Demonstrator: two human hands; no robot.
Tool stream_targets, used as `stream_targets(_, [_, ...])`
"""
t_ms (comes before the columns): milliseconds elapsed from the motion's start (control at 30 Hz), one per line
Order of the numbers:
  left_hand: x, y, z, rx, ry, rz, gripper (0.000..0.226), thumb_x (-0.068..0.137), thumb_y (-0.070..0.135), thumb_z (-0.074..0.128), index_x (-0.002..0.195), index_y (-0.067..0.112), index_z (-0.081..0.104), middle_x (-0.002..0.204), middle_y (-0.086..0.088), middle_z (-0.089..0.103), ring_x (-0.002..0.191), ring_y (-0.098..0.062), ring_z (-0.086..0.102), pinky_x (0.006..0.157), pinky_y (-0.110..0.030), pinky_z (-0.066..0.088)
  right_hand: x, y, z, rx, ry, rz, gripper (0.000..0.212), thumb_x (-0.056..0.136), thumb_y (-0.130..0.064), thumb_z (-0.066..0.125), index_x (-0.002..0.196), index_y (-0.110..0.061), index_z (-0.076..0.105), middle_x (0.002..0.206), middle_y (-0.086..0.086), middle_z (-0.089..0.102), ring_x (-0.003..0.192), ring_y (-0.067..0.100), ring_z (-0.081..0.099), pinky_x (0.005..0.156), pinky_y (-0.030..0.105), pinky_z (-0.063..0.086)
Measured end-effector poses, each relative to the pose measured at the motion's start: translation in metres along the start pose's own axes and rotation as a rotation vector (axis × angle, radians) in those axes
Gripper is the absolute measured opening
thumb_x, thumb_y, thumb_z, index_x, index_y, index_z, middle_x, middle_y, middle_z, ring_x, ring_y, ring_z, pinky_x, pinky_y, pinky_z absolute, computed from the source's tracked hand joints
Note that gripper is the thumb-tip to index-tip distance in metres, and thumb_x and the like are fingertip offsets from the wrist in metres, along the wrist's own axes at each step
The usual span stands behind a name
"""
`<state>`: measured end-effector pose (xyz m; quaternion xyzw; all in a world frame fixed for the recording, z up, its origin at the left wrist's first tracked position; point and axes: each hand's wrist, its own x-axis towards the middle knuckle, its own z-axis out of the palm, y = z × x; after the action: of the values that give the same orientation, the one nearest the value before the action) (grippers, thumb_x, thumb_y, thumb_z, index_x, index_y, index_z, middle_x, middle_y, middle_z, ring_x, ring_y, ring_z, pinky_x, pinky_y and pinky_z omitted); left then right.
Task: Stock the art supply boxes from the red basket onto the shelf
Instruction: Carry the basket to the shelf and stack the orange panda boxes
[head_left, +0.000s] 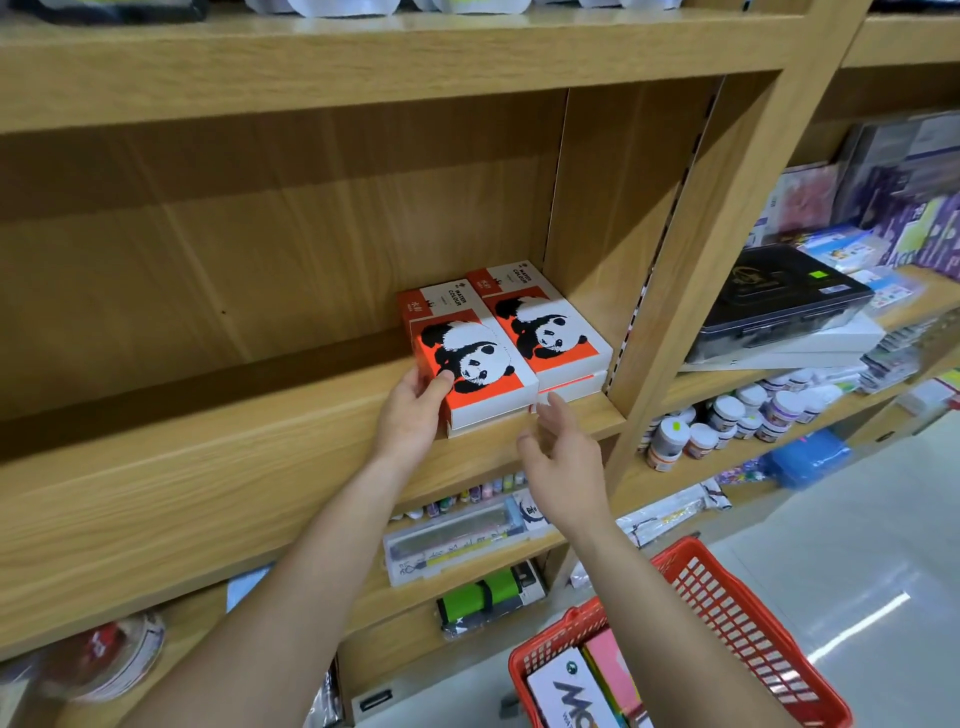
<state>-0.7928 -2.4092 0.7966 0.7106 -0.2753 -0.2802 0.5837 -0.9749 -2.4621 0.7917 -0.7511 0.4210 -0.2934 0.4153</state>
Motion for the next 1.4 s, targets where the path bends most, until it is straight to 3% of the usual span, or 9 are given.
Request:
stream_targets(133, [-0.008, 0.003, -0.007, -0.066, -0.011, 0.031, 0.047, 0.097, 0.023, 0.062, 0.142, 0.016, 0.047, 0.083, 0.038, 0.060, 0.070, 0.031, 0.055, 0.057, 0.006, 0.038, -0.001, -0.005, 0.012, 0.038, -0.029, 0.010, 0.070, 0.094, -0.029, 0.060, 0.156, -0.020, 0.029, 0.147, -0.003, 0.048, 0.127, 0.009, 0.047, 0.100, 0.028, 0.036])
stream_targets(267, [-0.012, 0.004, -0.015, 0.087, -0.178, 0.057, 0.078, 0.070, 0.044, 0.086, 0.136, 0.041, 0.044, 0.102, 0.042, 0.063, 0.096, 0.028, 0.055, 0.080, -0.002, 0.044, 0.000, -0.007, 0.014, 0.059, 0.025, 0.019, 0.068, 0.095, -0.029, 0.060, 0.156, -0.018, 0.032, 0.148, -0.002, 0.045, 0.112, -0.018, 0.047, 0.098, 0.029, 0.038])
stream_targets(367, [-0.012, 0.002, -0.017, 0.270, -0.173, 0.137, 0.113, 0.059, 0.043, 0.094, 0.151, 0.037, 0.028, 0.123, 0.032, 0.062, 0.109, 0.013, 0.059, 0.091, -0.012, 0.047, 0.001, -0.005, 0.013, 0.047, -0.010, 0.017, 0.068, 0.096, -0.031, 0.060, 0.157, -0.020, 0.031, 0.153, -0.003, 0.044, 0.139, 0.011, 0.040, 0.112, 0.036, 0.037])
stream_targets(533, [-0.009, -0.011, -0.024, 0.328, -0.043, 0.234, 0.100, 0.071, 0.030, 0.089, 0.146, 0.046, 0.026, 0.096, 0.056, 0.053, 0.100, 0.021, 0.058, 0.085, -0.009, 0.049, 0.000, -0.006, 0.015, 0.023, -0.002, 0.007, 0.060, 0.095, -0.029, 0.060, 0.151, -0.022, 0.040, 0.148, -0.008, 0.046, 0.138, 0.013, 0.040, 0.112, 0.033, 0.036])
stream_targets(667, [-0.013, -0.010, -0.022, 0.345, -0.013, 0.246, 0.100, 0.071, 0.032, 0.088, 0.144, 0.049, 0.021, 0.128, 0.018, 0.065, 0.113, -0.003, 0.063, 0.101, -0.036, 0.051, -0.001, -0.004, 0.014, 0.084, -0.008, 0.033, 0.061, 0.093, -0.029, 0.063, 0.149, -0.023, 0.039, 0.140, -0.011, 0.050, 0.134, 0.012, 0.043, 0.111, 0.042, 0.040])
stream_targets(967, [-0.026, -0.022, -0.077, 0.332, -0.020, 0.194, 0.078, 0.074, 0.030, 0.085, 0.136, 0.052, 0.044, 0.107, 0.047, 0.061, 0.101, 0.020, 0.058, 0.083, -0.007, 0.047, -0.003, -0.015, 0.016, 0.090, -0.211, 0.004, 0.032, 0.092, -0.037, 0.060, 0.123, -0.030, 0.064, 0.121, -0.015, 0.067, 0.120, 0.009, 0.058, 0.109, 0.039, 0.042])
stream_targets(1133, [-0.032, -0.016, -0.074, 0.256, -0.045, 0.156, 0.062, 0.076, 0.054, 0.068, 0.136, 0.046, 0.051, 0.116, 0.033, 0.067, 0.109, 0.011, 0.061, 0.091, -0.010, 0.047, 0.025, -0.044, 0.037, 0.154, -0.189, 0.101, 0.073, 0.095, -0.062, 0.037, 0.151, -0.016, 0.042, 0.141, -0.002, 0.055, 0.128, 0.013, 0.048, 0.100, 0.028, 0.033])
stream_targets(1233, [-0.027, -0.010, -0.066, 0.216, 0.026, 0.051, 0.073, 0.084, 0.067, 0.048, 0.145, 0.026, 0.050, 0.141, 0.012, 0.057, 0.134, -0.010, 0.049, 0.109, -0.029, 0.036, 0.038, -0.055, 0.053, 0.086, -0.218, 0.156, 0.068, 0.094, -0.067, 0.035, 0.136, -0.016, 0.055, 0.103, -0.019, 0.060, 0.100, 0.012, 0.055, 0.076, 0.019, 0.035])
stream_targets(1400, [-0.039, -0.009, -0.059, 0.147, -0.012, 0.059, 0.047, 0.091, 0.059, 0.050, 0.127, 0.033, 0.064, 0.117, 0.019, 0.070, 0.114, -0.007, 0.062, 0.095, -0.030, 0.047, 0.030, -0.057, 0.060, 0.056, -0.158, 0.138, 0.018, 0.096, -0.051, 0.051, 0.099, -0.033, 0.051, 0.073, -0.025, 0.054, 0.073, -0.004, 0.054, 0.060, 0.016, 0.032])
